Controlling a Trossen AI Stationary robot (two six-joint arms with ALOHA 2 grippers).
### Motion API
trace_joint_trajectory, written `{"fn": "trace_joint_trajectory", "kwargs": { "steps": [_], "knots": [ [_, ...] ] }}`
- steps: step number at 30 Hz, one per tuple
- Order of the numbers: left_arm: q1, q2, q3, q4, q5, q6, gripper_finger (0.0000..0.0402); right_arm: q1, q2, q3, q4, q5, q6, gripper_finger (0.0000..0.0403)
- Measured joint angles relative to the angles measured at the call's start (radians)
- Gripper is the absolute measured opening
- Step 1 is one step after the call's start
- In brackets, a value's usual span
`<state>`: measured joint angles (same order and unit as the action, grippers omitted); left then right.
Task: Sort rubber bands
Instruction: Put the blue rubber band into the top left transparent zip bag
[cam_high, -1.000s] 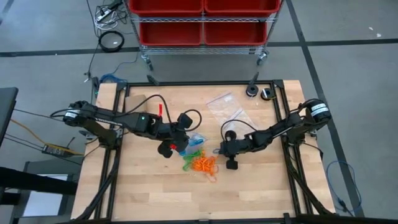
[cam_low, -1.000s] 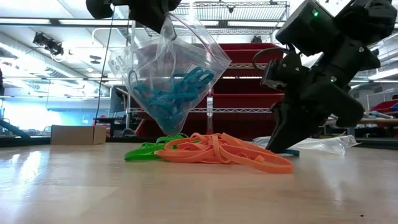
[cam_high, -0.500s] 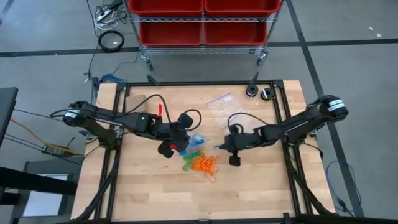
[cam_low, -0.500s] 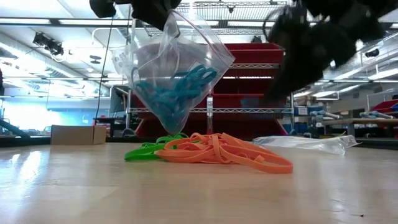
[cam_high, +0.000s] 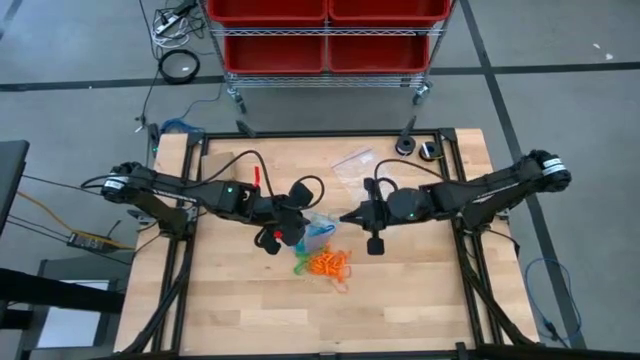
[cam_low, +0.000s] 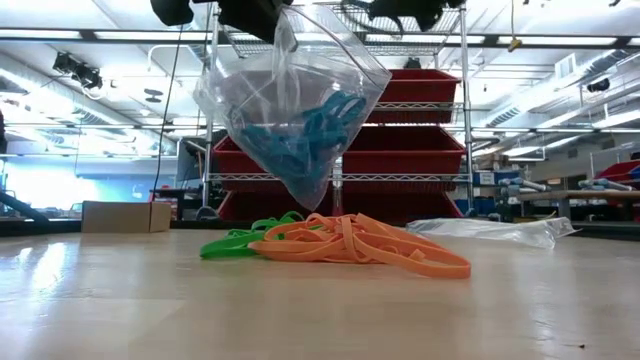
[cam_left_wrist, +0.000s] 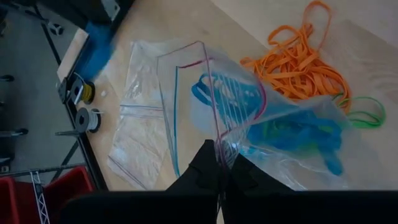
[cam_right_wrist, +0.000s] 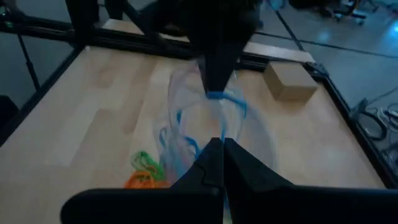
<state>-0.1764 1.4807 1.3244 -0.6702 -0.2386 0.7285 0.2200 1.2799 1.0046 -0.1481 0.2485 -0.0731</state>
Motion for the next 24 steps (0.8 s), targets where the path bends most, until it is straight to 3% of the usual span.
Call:
{"fn": "trace_joint_trajectory", "kwargs": {
  "steps": [11, 19, 24],
  "knots": [
    [-0.002, 0.0, 0.0, 0.072, 0.009, 0.029, 0.0001, -0.047, 0.209, 0.14, -0.066, -0.145, -0.026, 0.0],
    [-0.007, 0.0, 0.0, 0.071, 0.011, 0.051, 0.0001, -0.069, 0.281, 0.22, -0.149, -0.147, -0.028, 0.0002],
    [-0.008, 0.0, 0.0, 0.038, -0.029, 0.053, 0.0001, -0.067, 0.236, 0.234, -0.16, -0.14, -0.041, 0.0063]
  ]
}}
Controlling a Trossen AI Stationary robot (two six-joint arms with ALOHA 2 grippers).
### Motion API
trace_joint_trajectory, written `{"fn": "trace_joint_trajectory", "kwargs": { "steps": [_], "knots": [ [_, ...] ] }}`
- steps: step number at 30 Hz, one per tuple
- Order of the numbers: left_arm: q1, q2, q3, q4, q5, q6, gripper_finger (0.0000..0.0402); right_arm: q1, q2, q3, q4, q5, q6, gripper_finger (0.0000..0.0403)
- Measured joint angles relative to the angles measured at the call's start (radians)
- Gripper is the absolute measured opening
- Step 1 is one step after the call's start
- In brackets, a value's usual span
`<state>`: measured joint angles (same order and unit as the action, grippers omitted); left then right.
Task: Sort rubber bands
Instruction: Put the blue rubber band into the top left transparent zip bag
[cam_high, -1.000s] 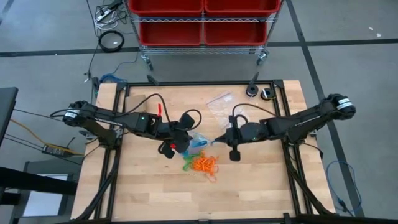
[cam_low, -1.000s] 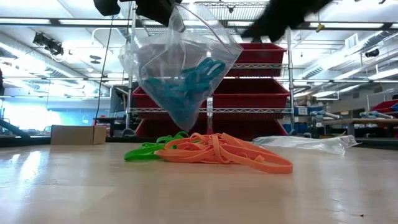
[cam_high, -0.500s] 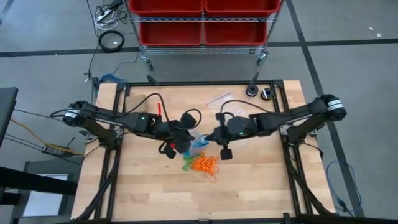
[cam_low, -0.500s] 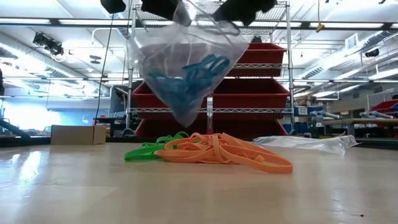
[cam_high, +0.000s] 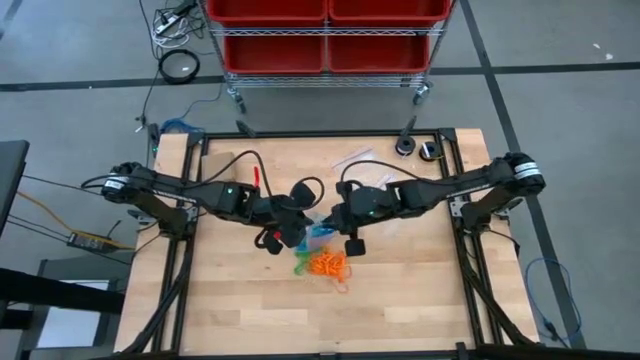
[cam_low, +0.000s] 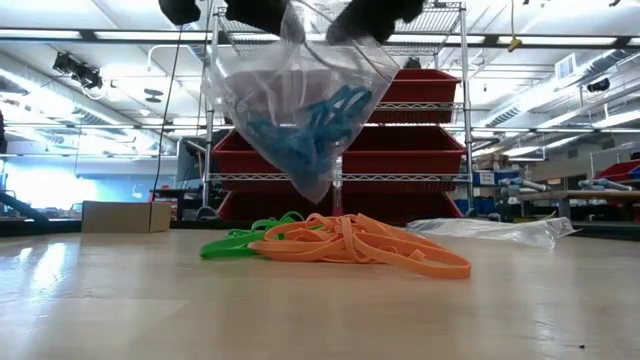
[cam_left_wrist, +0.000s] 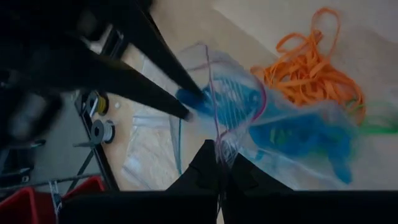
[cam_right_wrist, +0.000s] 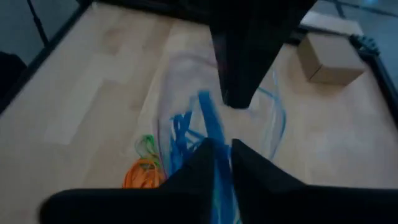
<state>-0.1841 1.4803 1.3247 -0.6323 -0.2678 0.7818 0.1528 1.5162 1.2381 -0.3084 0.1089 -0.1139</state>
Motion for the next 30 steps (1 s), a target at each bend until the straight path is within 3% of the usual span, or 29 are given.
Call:
{"fn": "trace_joint_trajectory", "kwargs": {
  "steps": [6, 11, 16, 19, 24, 30],
  "knots": [
    [0.001, -0.006, 0.0, -0.032, -0.03, -0.001, 0.0001, 0.009, -0.067, 0.0, -0.075, 0.069, 0.016, 0.0162],
    [0.009, -0.039, 0.0, -0.045, -0.054, -0.006, 0.0001, 0.031, -0.119, -0.012, -0.135, 0.152, 0.032, 0.0196],
    [0.034, -0.088, 0.0, -0.097, -0.058, -0.054, 0.0, 0.016, -0.134, -0.117, -0.116, 0.16, 0.092, 0.0188],
    [0.036, -0.113, -0.011, -0.119, -0.059, -0.073, 0.0, -0.003, -0.098, -0.224, -0.001, 0.15, 0.111, 0.0175],
    [0.034, -0.132, -0.08, -0.139, -0.054, -0.112, 0.0, -0.063, 0.041, -0.372, 0.304, 0.082, 0.089, 0.0157],
    [0.033, -0.157, -0.134, -0.17, -0.055, -0.17, 0.0, -0.164, 0.213, -0.36, 0.483, 0.009, -0.007, 0.0147]
  ]
}}
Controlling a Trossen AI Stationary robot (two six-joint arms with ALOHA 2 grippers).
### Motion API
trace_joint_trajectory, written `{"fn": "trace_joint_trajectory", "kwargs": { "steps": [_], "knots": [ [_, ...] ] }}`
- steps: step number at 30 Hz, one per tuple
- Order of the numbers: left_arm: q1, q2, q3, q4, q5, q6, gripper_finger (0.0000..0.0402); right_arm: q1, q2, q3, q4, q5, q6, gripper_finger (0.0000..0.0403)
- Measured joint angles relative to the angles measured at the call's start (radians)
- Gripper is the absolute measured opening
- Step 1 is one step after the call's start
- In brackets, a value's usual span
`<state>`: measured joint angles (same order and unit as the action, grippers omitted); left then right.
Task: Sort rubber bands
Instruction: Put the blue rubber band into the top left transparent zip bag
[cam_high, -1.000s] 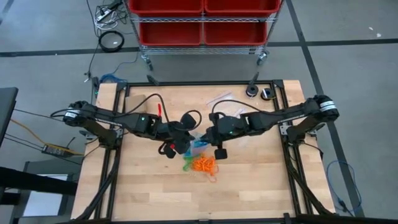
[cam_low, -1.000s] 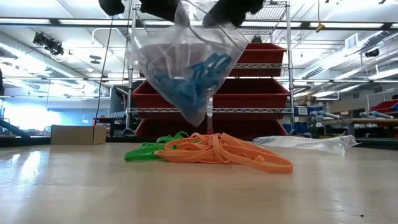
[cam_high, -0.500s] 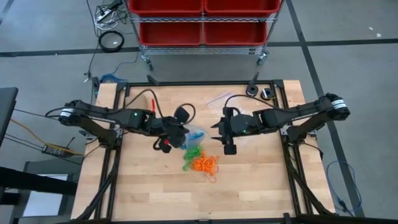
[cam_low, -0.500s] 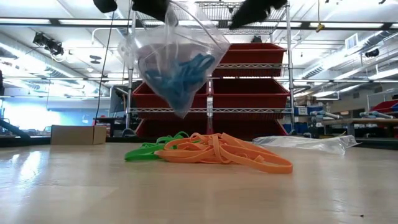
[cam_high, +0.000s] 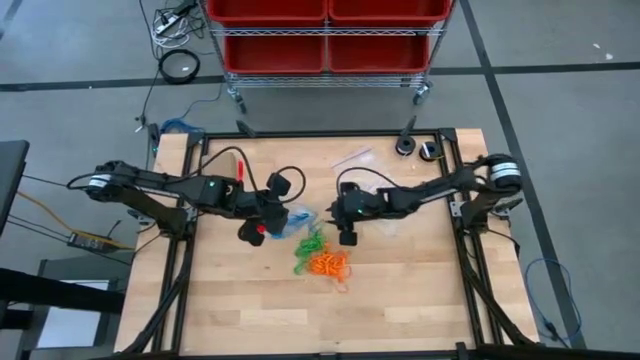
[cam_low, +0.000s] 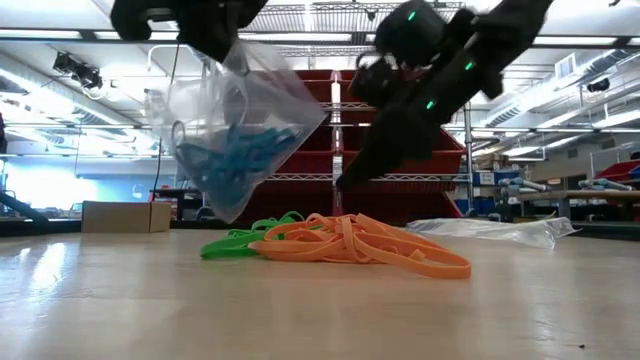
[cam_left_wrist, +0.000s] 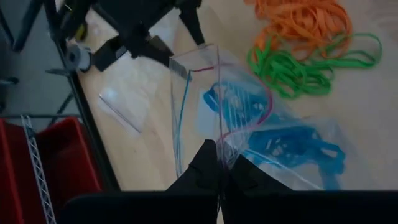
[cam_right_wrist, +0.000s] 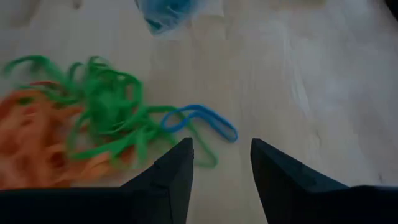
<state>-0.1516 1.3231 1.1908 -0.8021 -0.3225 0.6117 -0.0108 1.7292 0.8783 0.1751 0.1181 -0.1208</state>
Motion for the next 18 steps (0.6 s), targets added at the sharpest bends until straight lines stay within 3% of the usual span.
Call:
{"fn": "trace_joint_trajectory", "kwargs": {
  "steps": [5, 18],
  "knots": [
    [-0.001, -0.023, 0.0, -0.004, 0.001, -0.015, 0.0, -0.075, 0.121, 0.031, 0.066, -0.124, -0.038, 0.0144],
    [-0.001, -0.045, 0.0, -0.004, 0.002, -0.016, 0.0, -0.114, 0.277, 0.125, 0.107, -0.237, -0.083, 0.0141]
  ]
}}
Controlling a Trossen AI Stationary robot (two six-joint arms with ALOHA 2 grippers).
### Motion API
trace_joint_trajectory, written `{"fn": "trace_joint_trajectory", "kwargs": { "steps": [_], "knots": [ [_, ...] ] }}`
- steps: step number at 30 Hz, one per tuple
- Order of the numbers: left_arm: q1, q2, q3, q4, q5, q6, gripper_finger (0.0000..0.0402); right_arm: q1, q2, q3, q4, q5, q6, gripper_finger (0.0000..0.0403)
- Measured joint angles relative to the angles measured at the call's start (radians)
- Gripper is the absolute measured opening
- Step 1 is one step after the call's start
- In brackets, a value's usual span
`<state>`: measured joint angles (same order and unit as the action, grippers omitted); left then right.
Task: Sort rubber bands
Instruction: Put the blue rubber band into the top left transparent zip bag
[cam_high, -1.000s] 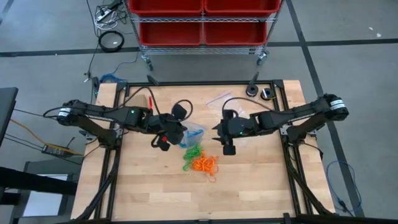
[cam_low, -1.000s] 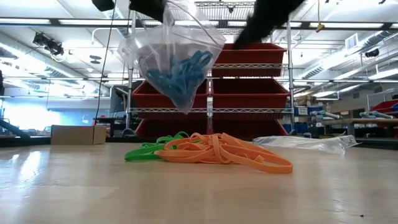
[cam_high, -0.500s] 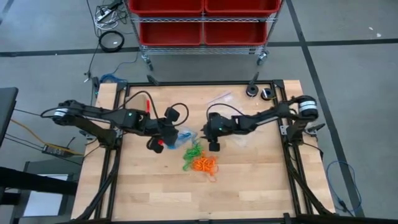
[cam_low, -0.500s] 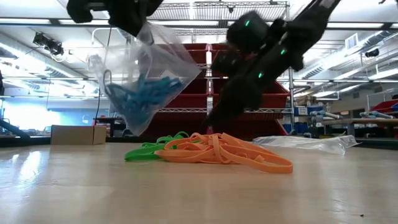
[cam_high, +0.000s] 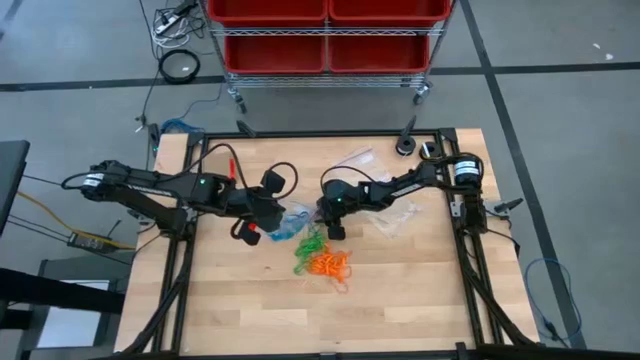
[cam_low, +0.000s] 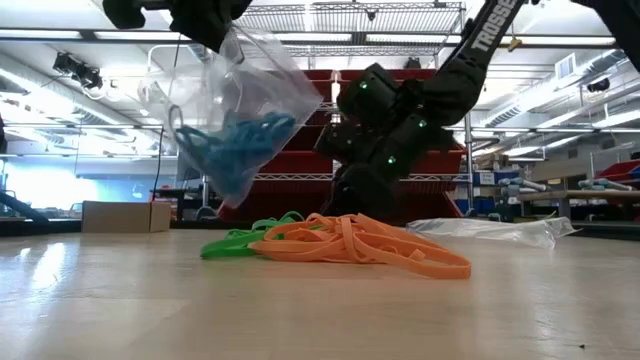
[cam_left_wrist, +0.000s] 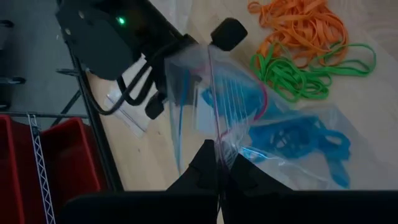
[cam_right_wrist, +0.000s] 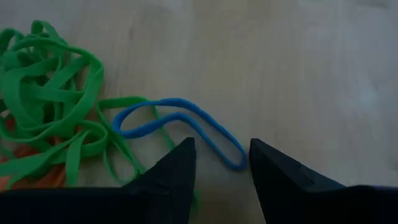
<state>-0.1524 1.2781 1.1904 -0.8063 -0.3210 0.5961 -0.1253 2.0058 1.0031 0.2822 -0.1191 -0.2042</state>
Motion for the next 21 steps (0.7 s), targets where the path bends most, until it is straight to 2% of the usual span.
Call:
{"fn": "trace_joint_trajectory", "kwargs": {
  "steps": [4, 9, 15, 21],
  "knots": [
    [0.0, 0.0, 0.0, 0.0, 0.0, -0.001, 0.0, 0.0, 0.019, 0.015, 0.009, 0.005, 0.008, 0.0113],
    [0.0, 0.001, 0.0, -0.001, 0.0, -0.002, 0.0, 0.0, 0.017, 0.015, -0.006, 0.017, 0.007, 0.0014],
    [0.0, 0.001, 0.0, -0.001, 0.001, -0.005, 0.0, 0.003, 0.007, 0.015, -0.037, 0.04, 0.028, 0.0002],
    [0.0, 0.001, 0.0, -0.007, 0.001, -0.006, 0.0, 0.035, -0.084, 0.006, -0.172, 0.125, 0.027, 0.0001]
  ]
}}
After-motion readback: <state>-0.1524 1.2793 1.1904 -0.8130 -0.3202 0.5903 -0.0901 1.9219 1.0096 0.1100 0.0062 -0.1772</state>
